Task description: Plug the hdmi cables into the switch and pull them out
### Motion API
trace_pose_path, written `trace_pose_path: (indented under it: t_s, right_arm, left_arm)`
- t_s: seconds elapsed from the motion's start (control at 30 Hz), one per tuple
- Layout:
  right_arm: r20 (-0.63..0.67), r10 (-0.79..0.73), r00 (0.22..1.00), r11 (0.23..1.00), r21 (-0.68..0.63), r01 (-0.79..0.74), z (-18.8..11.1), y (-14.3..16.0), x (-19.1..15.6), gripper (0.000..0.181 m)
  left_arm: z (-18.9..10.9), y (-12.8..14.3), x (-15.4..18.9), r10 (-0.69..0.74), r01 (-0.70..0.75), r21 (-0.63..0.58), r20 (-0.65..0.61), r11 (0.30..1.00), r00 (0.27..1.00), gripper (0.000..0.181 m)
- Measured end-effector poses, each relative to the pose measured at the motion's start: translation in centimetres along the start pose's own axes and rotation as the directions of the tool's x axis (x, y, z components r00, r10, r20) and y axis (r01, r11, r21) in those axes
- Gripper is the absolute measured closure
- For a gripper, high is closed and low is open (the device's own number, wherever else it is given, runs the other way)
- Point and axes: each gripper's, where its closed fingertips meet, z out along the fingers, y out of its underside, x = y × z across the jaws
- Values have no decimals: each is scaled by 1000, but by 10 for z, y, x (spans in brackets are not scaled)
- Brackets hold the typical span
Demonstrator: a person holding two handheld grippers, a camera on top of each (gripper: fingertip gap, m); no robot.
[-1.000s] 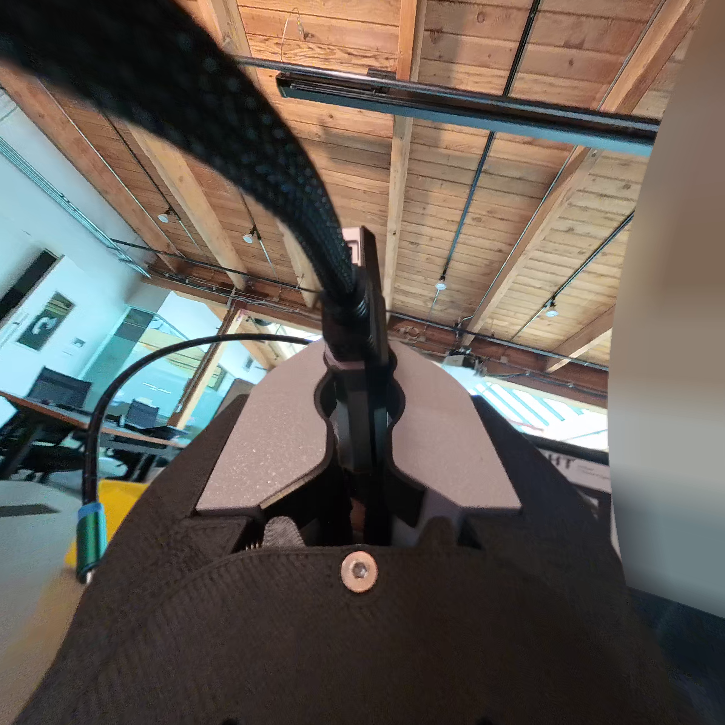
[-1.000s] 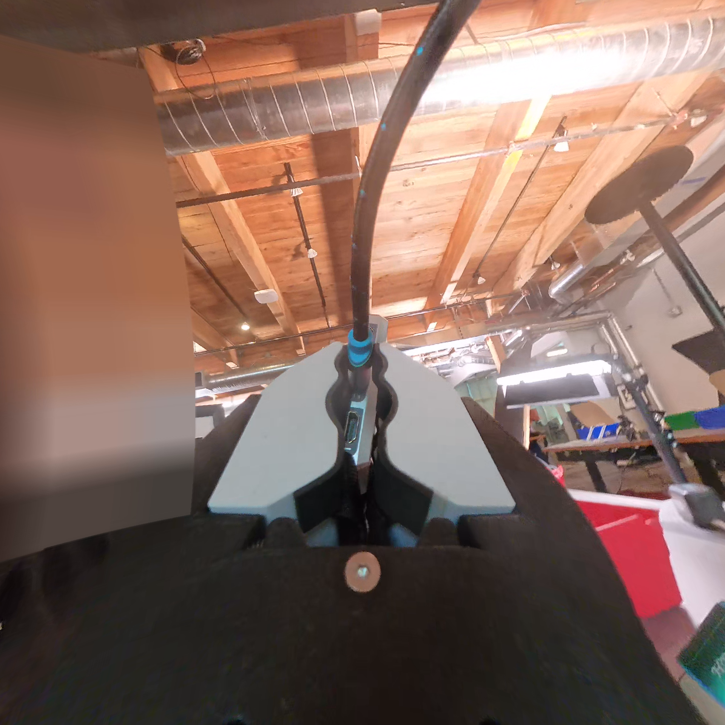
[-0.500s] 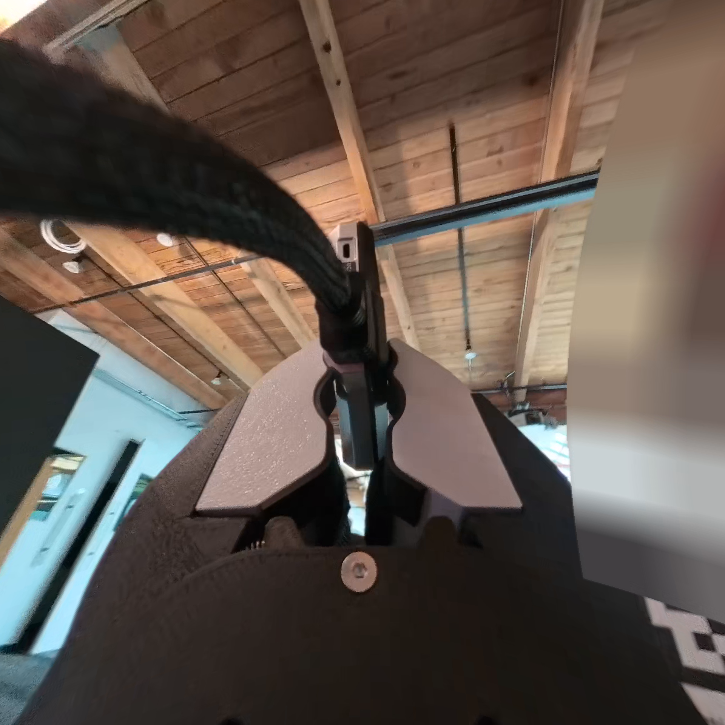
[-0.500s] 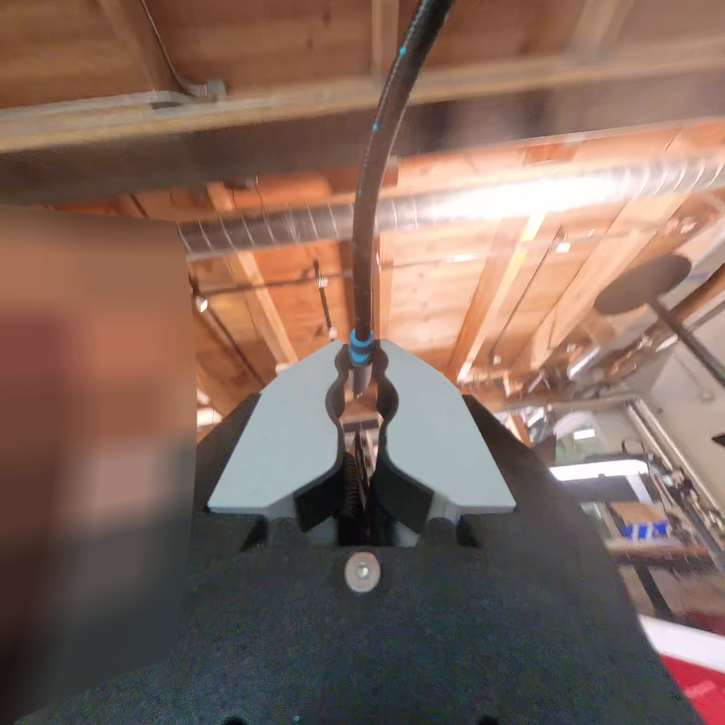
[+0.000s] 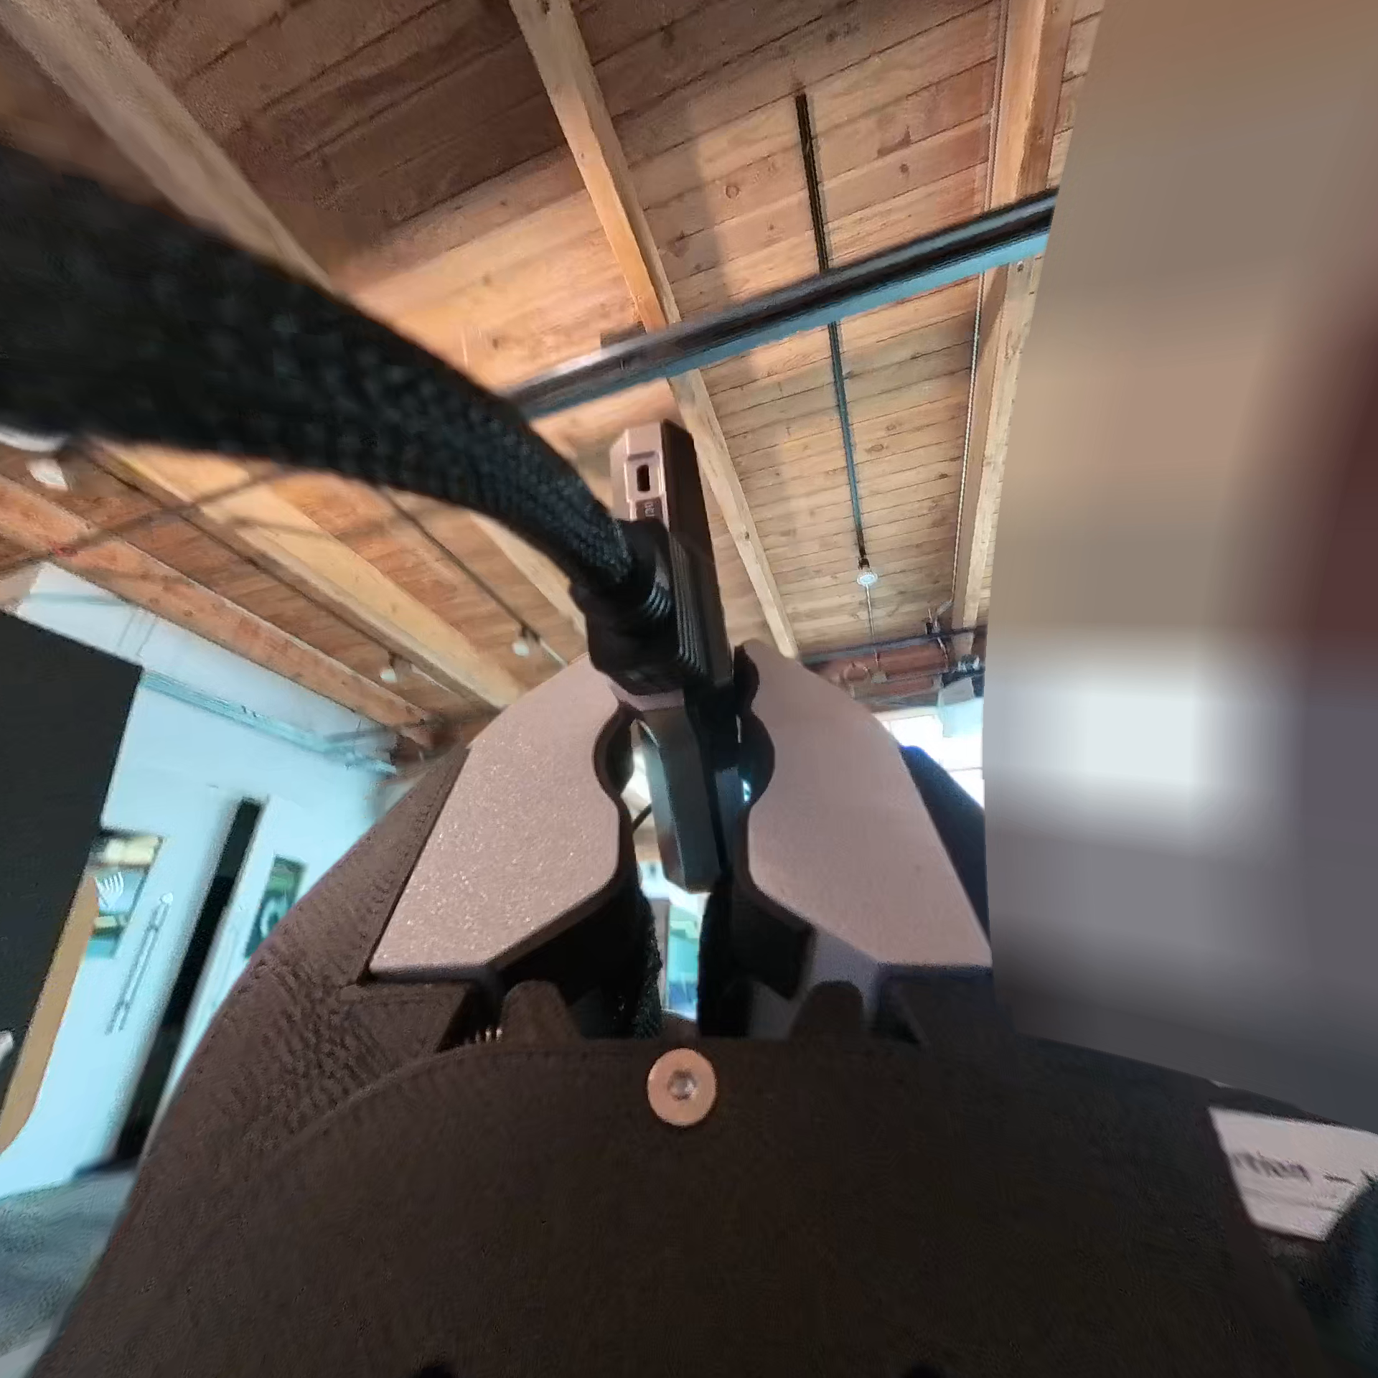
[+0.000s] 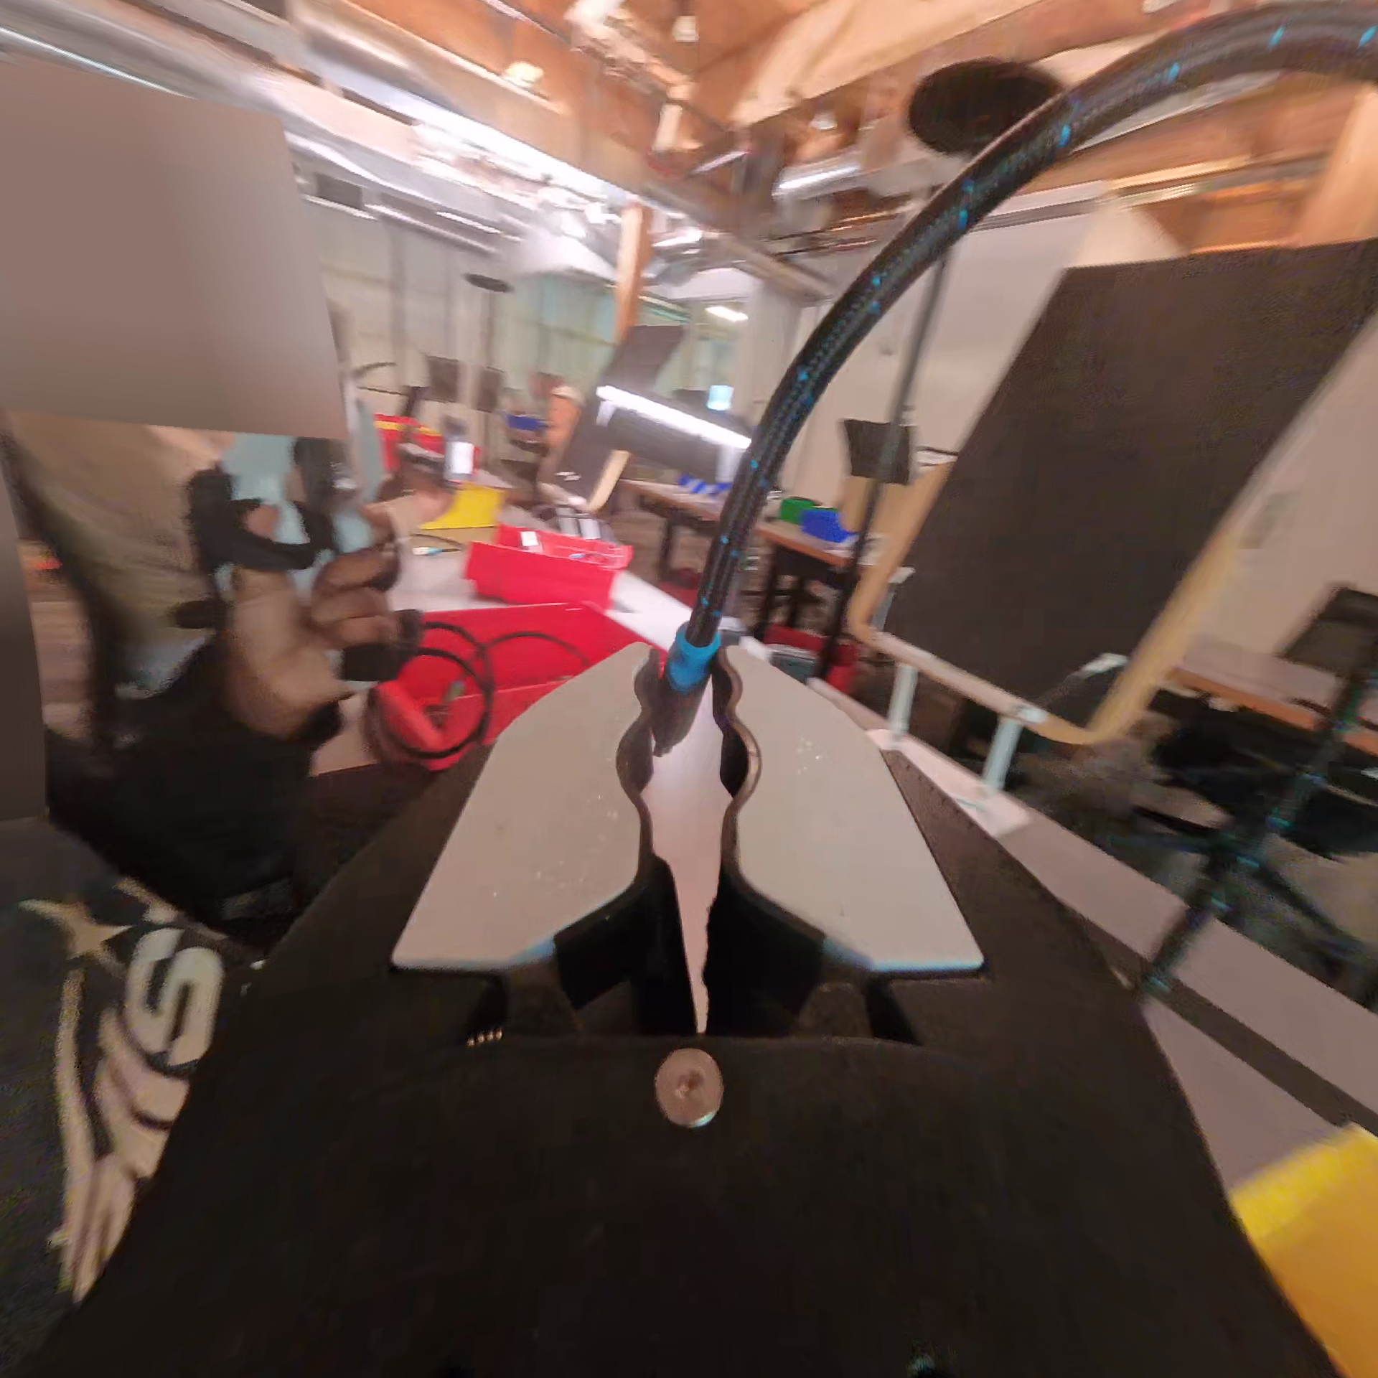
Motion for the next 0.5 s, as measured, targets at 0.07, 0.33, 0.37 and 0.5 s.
trace_pose_path:
  t_s: [0.07,0.33,0.37,0.5]
  right_arm:
    - [-126,-37,991,999,1,38,-21,-5,20,168]
    - [-362,-9,932,985,-161,-53,-88,26,73,167]
    - [-364,3,931,980,-183,-74,-92,32,76,166]
    - [-378,44,925,940,-297,-167,-106,65,89,166]
  left_arm:
    - [1,9,-4,-35,36,-60,8,998,999,158]
    - [2,21,-6,-63,65,-71,22,995,998,158]
    - [2,21,-7,-72,73,-70,21,995,997,158]
    - [3,24,-8,-90,91,-73,14,993,996,158]
